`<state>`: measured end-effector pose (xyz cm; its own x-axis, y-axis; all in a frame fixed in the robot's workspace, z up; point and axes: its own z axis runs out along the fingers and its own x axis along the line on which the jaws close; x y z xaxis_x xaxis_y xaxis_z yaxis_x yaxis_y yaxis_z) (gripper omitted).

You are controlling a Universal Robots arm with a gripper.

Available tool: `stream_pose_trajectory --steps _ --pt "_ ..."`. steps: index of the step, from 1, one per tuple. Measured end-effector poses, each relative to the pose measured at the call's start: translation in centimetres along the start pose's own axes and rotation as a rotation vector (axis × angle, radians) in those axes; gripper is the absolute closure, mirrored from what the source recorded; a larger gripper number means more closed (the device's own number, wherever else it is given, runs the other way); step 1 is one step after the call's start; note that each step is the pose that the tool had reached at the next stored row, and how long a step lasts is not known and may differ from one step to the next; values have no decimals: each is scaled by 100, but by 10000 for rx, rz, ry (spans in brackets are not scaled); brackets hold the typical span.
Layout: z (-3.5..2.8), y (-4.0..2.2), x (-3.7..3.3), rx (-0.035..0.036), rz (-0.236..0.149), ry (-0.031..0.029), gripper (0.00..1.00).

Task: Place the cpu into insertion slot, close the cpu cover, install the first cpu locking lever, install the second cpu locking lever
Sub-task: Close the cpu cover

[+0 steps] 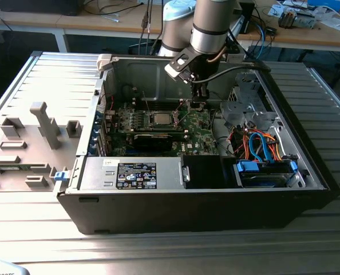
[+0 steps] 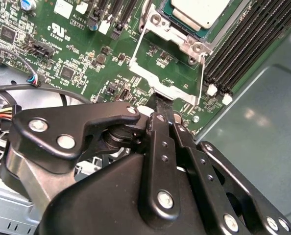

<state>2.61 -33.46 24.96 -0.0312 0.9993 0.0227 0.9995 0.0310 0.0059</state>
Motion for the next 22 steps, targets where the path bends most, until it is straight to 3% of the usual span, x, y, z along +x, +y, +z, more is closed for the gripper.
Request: stream_pose_trajectory --steps 7,22 --pt "7 -98 3 0 1 0 89" --pt "19 -199 6 0 0 -1 89"
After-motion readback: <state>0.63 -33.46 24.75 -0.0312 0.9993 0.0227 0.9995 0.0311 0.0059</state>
